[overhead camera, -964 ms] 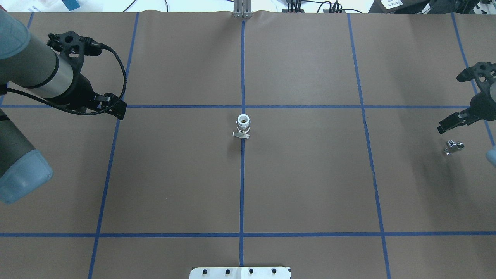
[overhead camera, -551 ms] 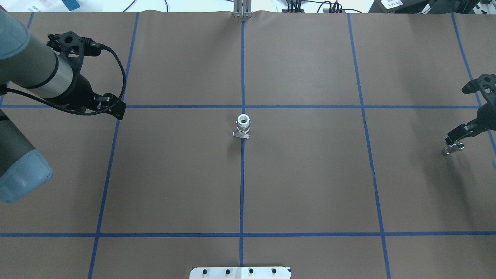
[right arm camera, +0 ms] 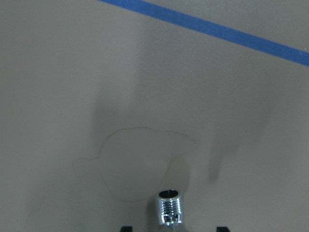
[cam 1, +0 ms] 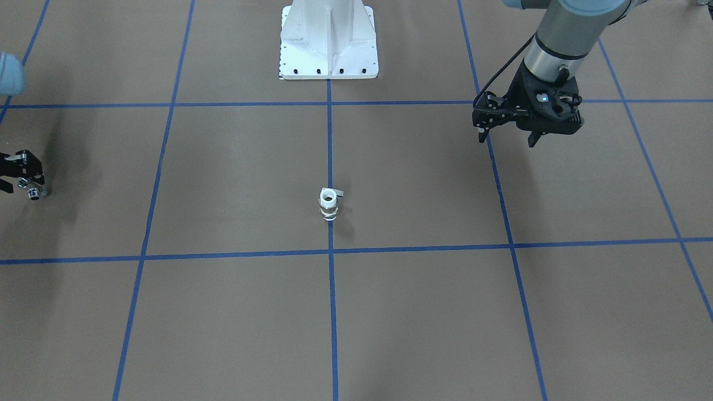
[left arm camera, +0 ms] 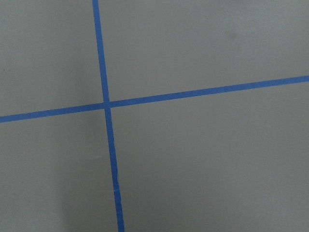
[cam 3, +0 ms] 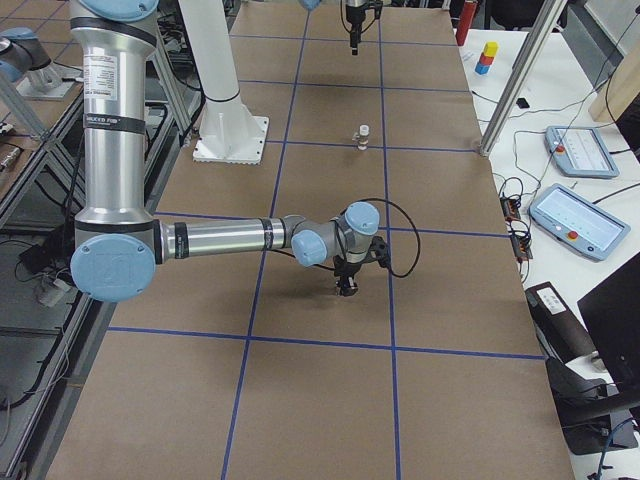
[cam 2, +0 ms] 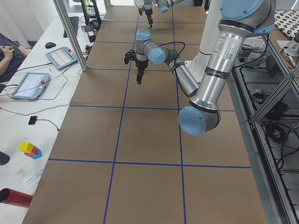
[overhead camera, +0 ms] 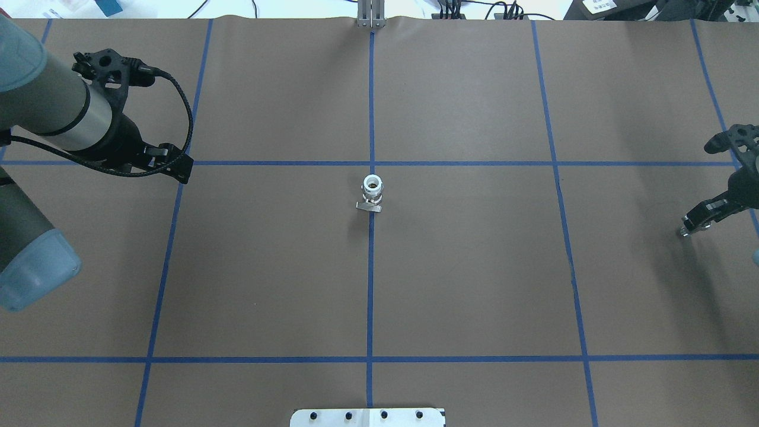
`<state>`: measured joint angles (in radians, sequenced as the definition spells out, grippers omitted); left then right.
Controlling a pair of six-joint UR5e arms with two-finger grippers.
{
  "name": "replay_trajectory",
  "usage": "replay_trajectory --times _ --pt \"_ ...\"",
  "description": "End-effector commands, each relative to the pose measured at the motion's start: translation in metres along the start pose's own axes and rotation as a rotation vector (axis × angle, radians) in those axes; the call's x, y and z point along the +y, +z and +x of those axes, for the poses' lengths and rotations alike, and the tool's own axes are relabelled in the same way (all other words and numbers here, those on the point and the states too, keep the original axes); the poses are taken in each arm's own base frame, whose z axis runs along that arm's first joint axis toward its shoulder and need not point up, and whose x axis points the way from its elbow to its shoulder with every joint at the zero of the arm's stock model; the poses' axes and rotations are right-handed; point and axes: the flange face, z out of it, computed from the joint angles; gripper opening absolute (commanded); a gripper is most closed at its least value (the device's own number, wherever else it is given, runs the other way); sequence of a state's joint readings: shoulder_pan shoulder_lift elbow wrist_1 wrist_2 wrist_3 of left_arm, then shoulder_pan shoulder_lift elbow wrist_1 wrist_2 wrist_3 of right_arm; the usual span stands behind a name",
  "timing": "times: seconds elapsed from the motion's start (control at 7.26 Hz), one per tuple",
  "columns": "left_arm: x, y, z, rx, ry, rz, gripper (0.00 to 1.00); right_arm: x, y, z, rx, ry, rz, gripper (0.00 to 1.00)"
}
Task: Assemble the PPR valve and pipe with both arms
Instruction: 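Lower the right gripper onto the chrome valve piece and grasp it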
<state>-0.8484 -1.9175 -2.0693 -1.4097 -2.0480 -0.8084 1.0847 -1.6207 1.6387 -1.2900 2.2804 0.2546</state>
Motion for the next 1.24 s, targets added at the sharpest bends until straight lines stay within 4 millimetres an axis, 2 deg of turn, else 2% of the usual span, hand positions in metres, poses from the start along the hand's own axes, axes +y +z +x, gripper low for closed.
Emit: replay_trajectory --times 0.0,0.28,0.83,1.1 --pt "-0.0002 0.0007 -0.0002 -0.001 -0.001 -0.001 0.99 0.0018 0.0075 0.0019 0.000 0.001 -0.013 0.65" --pt "-0.0002 0.0006 -0.0001 0.000 0.000 0.000 0.99 0.0023 0.0093 0.0025 0.001 0.003 -0.017 0.62" --pt "-0.0002 0.0017 -0.0010 -0.002 -0.001 -0.002 0.99 0.0011 0.0085 0.0015 0.000 -0.002 -0.012 0.24" --pt "0.0004 0.0015 -0.0013 -0.001 -0.001 -0.003 0.99 -0.0011 0.0029 -0.0032 -0.005 -0.012 0.001 0.00"
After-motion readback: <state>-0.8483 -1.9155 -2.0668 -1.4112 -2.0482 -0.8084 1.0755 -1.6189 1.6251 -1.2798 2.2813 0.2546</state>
